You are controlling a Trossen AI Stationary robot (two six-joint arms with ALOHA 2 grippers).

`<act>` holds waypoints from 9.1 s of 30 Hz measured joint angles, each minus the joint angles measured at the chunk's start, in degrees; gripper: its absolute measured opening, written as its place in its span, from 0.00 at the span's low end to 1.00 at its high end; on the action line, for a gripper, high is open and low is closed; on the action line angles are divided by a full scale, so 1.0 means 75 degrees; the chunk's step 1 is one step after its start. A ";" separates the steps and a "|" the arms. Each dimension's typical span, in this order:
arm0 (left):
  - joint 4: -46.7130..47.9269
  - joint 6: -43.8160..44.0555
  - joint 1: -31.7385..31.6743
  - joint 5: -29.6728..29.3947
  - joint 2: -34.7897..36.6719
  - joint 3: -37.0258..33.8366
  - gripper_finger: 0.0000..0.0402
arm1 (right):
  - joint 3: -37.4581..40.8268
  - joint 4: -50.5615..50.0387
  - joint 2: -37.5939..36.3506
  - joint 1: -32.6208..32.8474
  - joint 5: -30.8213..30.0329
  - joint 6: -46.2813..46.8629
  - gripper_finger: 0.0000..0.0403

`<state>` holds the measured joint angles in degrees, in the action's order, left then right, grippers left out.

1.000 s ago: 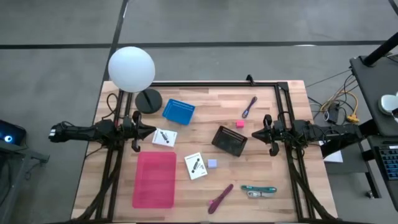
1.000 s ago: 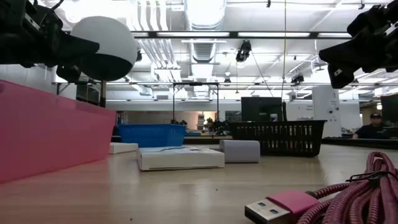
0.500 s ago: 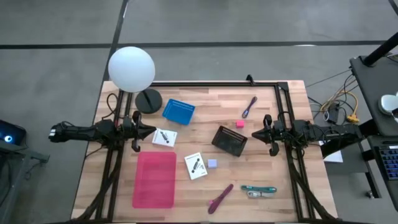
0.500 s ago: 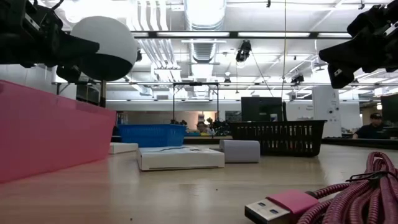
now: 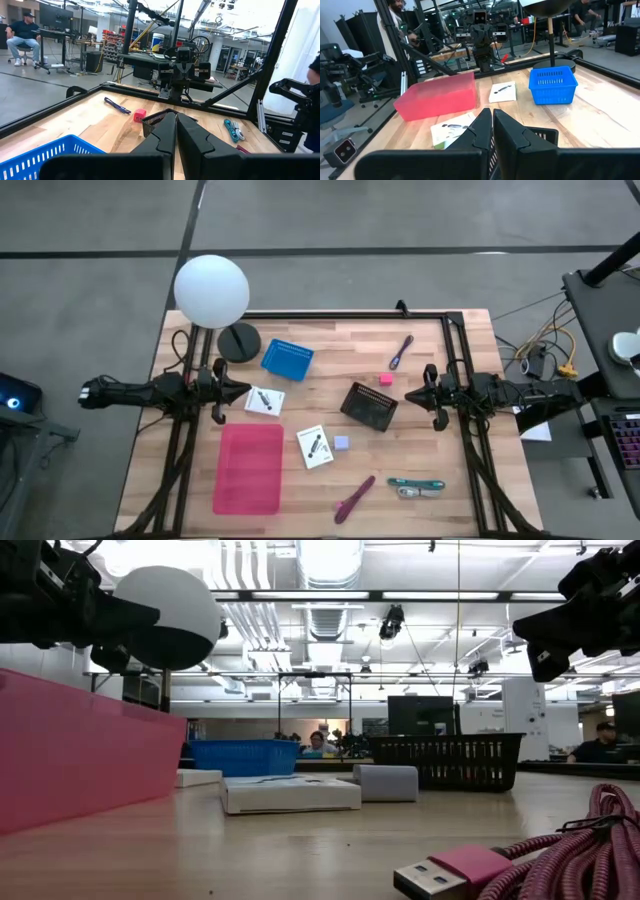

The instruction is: Pick and place items into bin

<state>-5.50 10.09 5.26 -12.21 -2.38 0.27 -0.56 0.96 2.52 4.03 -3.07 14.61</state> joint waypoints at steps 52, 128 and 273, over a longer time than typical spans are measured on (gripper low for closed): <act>-0.3064 -0.0198 -0.0004 -0.0318 -0.0002 -0.0003 0.00 | -0.0003 0.2221 0.0015 0.0003 -0.3818 0.3713 0.02; -0.4236 0.0801 -0.0001 -0.1096 -0.3059 0.2162 0.49 | -0.6984 -0.5987 0.7667 -0.2644 0.0431 -0.1176 0.50; -0.4193 0.0807 -0.0001 -0.1061 -0.3071 0.2005 0.49 | -0.7519 -0.4664 1.1307 -0.1017 0.0689 0.3342 0.34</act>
<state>-36.95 16.14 5.26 -20.16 -25.41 15.31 -56.95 -34.02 87.33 -3.60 2.09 39.67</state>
